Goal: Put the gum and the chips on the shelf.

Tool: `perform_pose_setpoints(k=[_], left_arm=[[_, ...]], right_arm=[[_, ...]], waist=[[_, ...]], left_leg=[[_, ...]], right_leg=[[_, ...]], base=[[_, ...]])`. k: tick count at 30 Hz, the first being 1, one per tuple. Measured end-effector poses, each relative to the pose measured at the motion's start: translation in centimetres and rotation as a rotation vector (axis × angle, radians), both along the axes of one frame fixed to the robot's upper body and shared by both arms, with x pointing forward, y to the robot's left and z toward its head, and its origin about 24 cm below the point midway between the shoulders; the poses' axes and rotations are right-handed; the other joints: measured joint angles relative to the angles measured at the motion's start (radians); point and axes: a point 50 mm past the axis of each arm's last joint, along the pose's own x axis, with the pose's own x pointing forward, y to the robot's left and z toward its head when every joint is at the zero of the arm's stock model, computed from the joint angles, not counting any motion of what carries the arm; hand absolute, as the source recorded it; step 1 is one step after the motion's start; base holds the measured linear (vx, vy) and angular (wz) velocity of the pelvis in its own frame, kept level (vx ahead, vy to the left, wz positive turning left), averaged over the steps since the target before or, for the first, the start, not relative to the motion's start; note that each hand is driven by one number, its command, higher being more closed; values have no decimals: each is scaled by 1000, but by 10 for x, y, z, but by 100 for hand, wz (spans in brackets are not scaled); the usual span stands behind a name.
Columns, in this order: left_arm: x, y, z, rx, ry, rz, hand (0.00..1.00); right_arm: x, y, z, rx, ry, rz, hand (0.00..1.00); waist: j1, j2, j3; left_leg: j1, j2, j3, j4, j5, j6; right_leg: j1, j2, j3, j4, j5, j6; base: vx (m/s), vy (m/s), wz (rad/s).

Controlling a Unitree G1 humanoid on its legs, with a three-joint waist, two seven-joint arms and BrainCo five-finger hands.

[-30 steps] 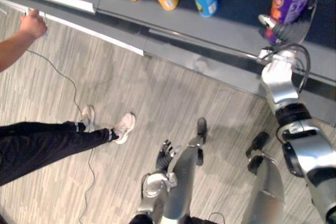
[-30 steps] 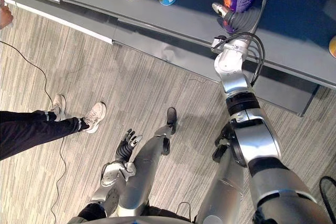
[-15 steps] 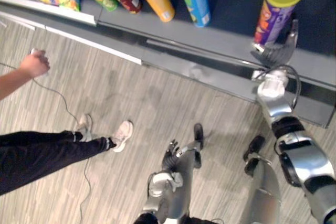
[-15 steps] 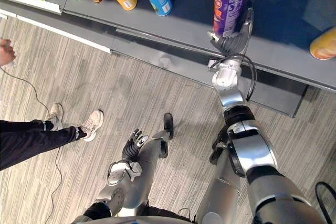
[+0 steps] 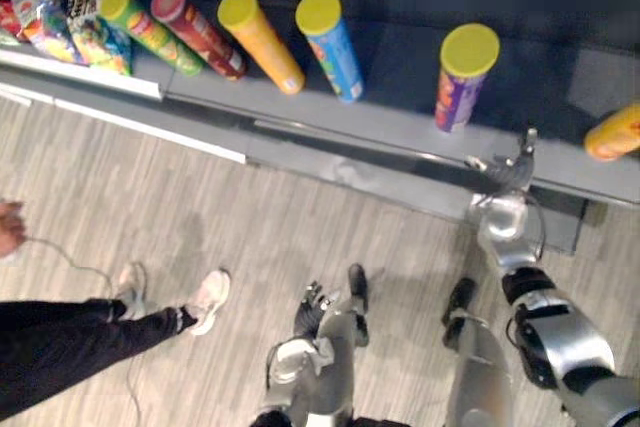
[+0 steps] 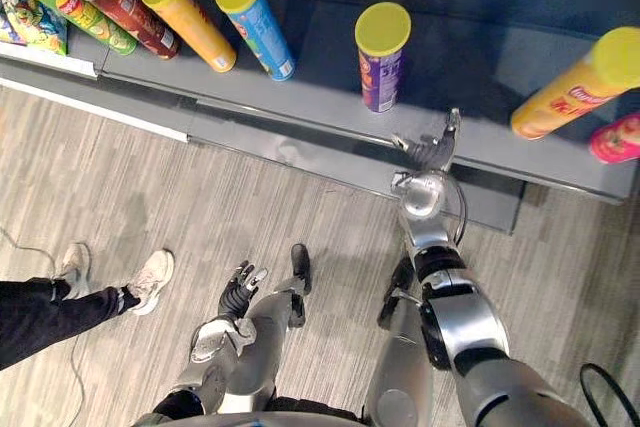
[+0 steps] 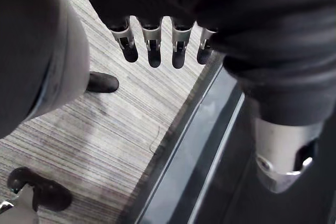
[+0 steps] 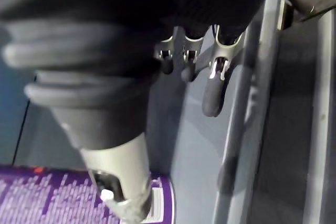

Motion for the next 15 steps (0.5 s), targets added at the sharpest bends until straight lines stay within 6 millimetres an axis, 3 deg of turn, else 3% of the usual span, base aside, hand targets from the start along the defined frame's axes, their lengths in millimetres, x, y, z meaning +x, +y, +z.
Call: perform_pose_setpoints(k=[4, 7, 10, 15], left_arm=[[-9, 26, -10, 50, 69, 26, 0], [-26, 48, -20, 83, 138, 45, 0], [-46, 59, -29, 94, 201, 86, 0], [-72, 71, -40, 99, 298, 131, 0]], right_arm=[[-15, 2, -32, 43, 90, 10, 0], [-37, 7, -60, 66, 146, 47, 0], [-67, 16, -90, 40, 226, 109, 0], [-129, 44, -142, 33, 414, 265, 0]], waist=[[-31, -42, -7], [-47, -76, -5], [-56, -100, -22], [-88, -160, -125]], left_leg=[[53, 5, 0, -15, -8, -11], [114, 8, 28, -35, -16, -14], [181, 2, 53, -70, -18, -17], [244, -3, 90, -130, -18, -17]], right_leg=[[71, 22, 5, -64, 12, 12], [138, 41, 23, -133, 51, 16], [197, 48, 41, -181, 63, 26], [252, 68, 62, -268, 89, 36]], base=[[69, 32, -7], [89, 53, -25], [64, 40, -22], [81, 33, -20]])
